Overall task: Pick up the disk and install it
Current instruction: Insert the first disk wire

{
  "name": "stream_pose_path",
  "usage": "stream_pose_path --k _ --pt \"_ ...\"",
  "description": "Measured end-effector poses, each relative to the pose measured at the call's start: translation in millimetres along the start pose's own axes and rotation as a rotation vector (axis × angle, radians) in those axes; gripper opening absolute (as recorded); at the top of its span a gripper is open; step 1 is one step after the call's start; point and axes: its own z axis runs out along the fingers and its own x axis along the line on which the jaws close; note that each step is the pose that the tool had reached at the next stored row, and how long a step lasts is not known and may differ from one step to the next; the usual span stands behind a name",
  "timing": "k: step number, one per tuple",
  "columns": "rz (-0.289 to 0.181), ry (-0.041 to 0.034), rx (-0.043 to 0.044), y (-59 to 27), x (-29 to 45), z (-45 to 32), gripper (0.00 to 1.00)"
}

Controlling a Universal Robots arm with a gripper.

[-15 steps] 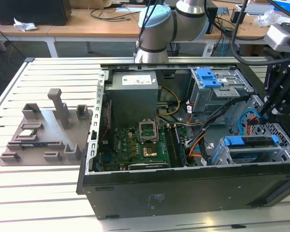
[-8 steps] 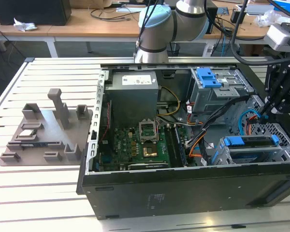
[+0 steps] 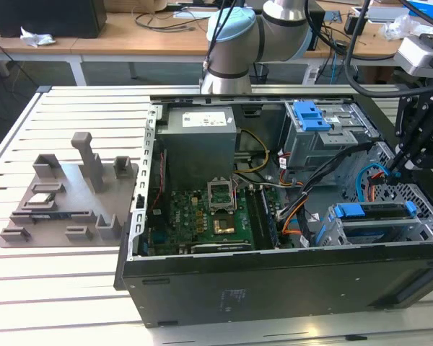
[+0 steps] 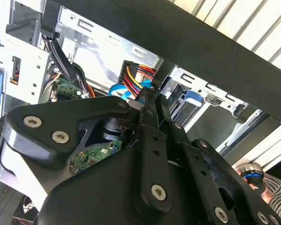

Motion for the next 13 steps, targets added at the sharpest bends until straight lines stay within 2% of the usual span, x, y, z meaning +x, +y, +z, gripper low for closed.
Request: stream_pose_path --k 4,9,11,13 --pt "0.000 0.0007 0.0000 0.0 0.0 0.0 0.16" --pt "0.000 0.0007 0.0000 0.8 3.7 0.1 0.16" --pt "0.000 0.0007 0.0001 1.4 5.8 0.2 0.16" --pt "0.000 0.0007 0.0000 2.1 11.9 0.4 0.16"
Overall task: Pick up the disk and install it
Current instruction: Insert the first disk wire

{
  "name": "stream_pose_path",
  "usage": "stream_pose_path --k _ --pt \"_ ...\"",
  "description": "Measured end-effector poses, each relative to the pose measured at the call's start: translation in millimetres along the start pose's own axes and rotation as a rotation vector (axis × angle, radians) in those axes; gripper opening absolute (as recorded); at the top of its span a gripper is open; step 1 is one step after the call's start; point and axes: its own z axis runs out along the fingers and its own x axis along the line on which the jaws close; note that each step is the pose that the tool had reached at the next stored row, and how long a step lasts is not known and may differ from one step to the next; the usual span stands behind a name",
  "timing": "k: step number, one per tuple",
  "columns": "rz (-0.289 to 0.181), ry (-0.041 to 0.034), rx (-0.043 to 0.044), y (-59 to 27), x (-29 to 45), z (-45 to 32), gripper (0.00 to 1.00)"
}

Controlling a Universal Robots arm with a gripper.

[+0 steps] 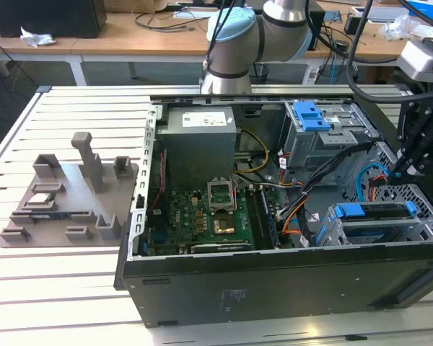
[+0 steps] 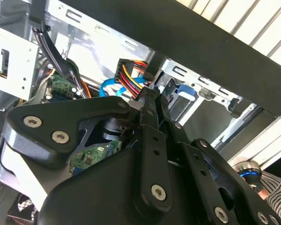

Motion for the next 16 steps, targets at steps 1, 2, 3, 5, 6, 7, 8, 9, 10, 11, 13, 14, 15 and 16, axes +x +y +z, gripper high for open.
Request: stream_pose_path --k 1,2,3,5,6,7,8,9,10,11,13,14,15,16 --pt "0.000 -0.0001 0.0000 0.5 3.7 0.2 0.16" --pt "0.000 -0.0001 0.0000 1.1 7.2 0.4 0.16" --pt "0.000 0.0001 0.0000 1.5 9.7 0.5 0.16" --pt "0.000 0.0000 0.0000 3.3 13.9 1.0 0.16" --pt "-0.001 -0.0002 0.0000 4.0 14.6 1.6 0.16" --pt "-0.002 0.0000 0.0000 4.7 14.9 2.2 0.16" --pt "-0.002 0.0001 0.0000 4.9 15.1 3.0 0.16" --pt "-0.003 0.0002 0.0001 4.8 15.2 4.5 0.16" --pt "-0.004 0.0003 0.0000 4.8 15.3 5.8 0.16" --pt "-0.003 0.0003 0.0000 5.0 15.6 7.1 0.16" --pt "-0.003 0.0003 0.0000 5.5 16.5 8.0 0.16" --pt "-0.003 0.0003 0.0000 5.9 17.4 8.6 0.16" --pt "-0.004 0.0003 0.0000 5.9 18.5 9.4 0.16" --pt "-0.004 0.0003 0.0000 5.9 19.2 9.8 0.16"
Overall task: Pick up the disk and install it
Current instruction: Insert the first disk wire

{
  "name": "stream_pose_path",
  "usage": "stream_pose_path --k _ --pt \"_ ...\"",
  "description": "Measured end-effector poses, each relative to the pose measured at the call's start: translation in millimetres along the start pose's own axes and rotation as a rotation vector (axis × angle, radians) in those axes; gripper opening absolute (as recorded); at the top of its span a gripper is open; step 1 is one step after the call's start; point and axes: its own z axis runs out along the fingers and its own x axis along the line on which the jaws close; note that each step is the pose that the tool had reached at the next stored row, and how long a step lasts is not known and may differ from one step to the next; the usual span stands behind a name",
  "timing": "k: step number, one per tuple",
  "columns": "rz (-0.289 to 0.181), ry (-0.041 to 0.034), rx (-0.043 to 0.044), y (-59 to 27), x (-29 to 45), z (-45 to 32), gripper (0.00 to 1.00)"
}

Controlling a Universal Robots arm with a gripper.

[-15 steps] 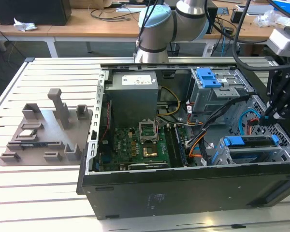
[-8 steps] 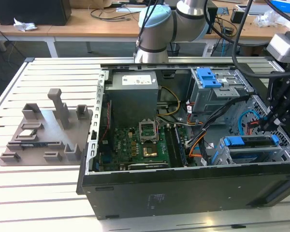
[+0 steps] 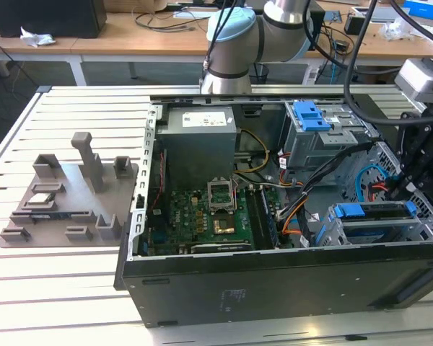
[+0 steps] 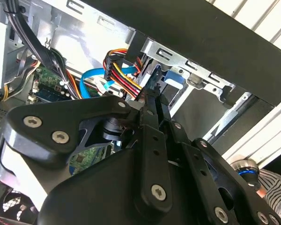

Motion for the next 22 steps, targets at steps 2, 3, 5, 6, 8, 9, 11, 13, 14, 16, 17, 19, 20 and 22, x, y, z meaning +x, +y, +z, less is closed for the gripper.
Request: stream_pose_path --k 2,3,5,6,8,9,11,13,14,16,17,19,20,22 --pt "0.000 -0.0001 0.0000 0.1 1.3 1.3 0.16" --pt "0.000 -0.0002 0.0000 0.1 1.6 1.8 0.16" --pt "0.000 0.0002 0.0000 0.4 1.7 3.3 0.16" --pt "0.000 0.0001 0.0001 0.4 1.7 4.1 0.16" --pt "0.000 0.0001 0.0000 0.6 1.6 6.0 0.16" --pt "0.000 0.0001 0.0000 0.9 1.7 6.8 0.16" --pt "0.000 0.0000 0.0000 1.4 1.8 8.1 0.16" --pt "0.000 0.0001 0.0001 1.7 2.0 9.2 0.16" --pt "0.000 0.0002 0.0001 1.7 2.0 9.8 0.16" --pt "0.000 0.0000 0.0001 2.0 2.6 12.5 0.16" --pt "0.000 0.0004 0.0001 2.0 3.1 13.9 0.16" --pt "0.000 0.0006 0.0001 2.0 3.6 15.6 0.16" --pt "0.000 0.0009 0.0000 2.1 3.8 16.8 0.16" --pt "0.000 0.0004 0.0001 2.2 3.9 17.8 0.16"
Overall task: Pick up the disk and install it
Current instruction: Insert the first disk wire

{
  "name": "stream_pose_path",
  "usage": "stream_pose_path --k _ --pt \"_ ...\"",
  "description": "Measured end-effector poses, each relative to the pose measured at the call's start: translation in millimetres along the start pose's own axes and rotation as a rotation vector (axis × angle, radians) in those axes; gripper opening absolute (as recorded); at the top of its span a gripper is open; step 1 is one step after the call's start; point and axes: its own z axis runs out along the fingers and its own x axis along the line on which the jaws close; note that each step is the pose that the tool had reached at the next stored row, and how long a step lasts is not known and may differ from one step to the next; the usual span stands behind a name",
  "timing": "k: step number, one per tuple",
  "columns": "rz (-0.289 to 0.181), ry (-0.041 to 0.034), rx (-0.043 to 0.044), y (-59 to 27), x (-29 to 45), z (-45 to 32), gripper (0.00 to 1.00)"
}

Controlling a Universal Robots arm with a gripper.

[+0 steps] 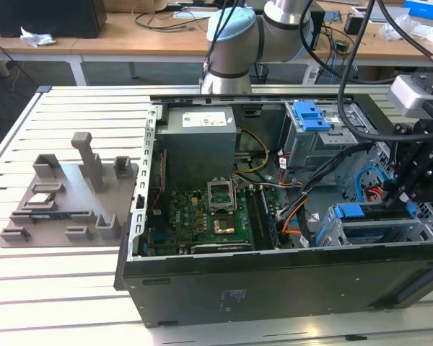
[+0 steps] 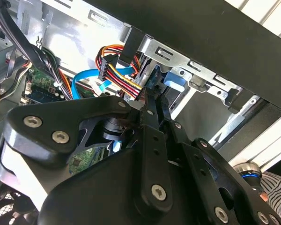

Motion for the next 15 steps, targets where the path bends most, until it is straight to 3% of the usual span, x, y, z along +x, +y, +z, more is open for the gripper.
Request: stream_pose_path --k 5,7,9,12,13,14,15 --pt "0.000 -0.0021 -0.0004 0.1 0.1 1.1 0.18" --pt "0.000 -0.0002 -0.0001 0.1 0.1 -0.2 0.24" --pt "0.000 -0.0004 0.0004 1.4 0.0 -17.2 0.24" --pt "0.000 -0.0003 0.0005 2.5 -1.2 -30.4 0.23" --pt "0.000 -0.0004 0.0004 2.8 -1.6 -34.4 0.16" --pt "0.000 -0.0001 0.0005 3.6 -2.1 -43.3 0.11" --pt "0.000 -0.0001 0.0004 3.9 -2.3 -47.3 0.11"
